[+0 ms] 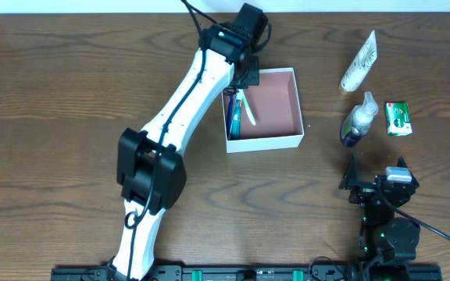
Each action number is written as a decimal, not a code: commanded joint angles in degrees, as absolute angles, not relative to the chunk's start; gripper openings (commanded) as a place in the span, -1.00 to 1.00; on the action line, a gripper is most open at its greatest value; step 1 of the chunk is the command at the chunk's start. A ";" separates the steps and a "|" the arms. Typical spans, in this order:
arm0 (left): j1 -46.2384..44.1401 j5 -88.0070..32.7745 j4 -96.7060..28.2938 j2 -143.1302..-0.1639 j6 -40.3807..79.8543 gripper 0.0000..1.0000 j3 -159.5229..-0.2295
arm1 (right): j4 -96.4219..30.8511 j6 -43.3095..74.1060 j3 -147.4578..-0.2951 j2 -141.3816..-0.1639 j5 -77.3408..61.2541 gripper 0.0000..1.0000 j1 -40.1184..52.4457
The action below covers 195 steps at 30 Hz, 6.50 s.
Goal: Pack container
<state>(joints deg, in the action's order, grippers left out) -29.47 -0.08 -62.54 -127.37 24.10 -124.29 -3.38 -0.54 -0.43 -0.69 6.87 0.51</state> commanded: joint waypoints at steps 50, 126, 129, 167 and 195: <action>-31.05 -1.23 -62.46 -128.60 21.67 -0.68 -119.31 | -3.62 -0.93 -0.32 -0.38 6.83 0.99 1.15; -22.09 2.28 -50.96 -131.76 18.39 -0.88 -119.37 | -3.62 -0.93 -0.32 -0.38 6.83 0.98 1.15; -22.22 2.33 -50.78 -130.93 17.23 -0.88 -119.37 | -3.64 -0.93 -0.32 -0.38 6.83 0.99 1.15; -25.21 5.96 -50.81 -126.54 14.02 -0.88 -119.50 | -3.62 -0.93 -0.32 -0.38 6.83 0.99 1.15; -26.59 5.61 -45.58 -128.49 14.15 -0.88 -119.46 | -3.64 -0.93 -0.32 -0.38 6.83 0.98 1.15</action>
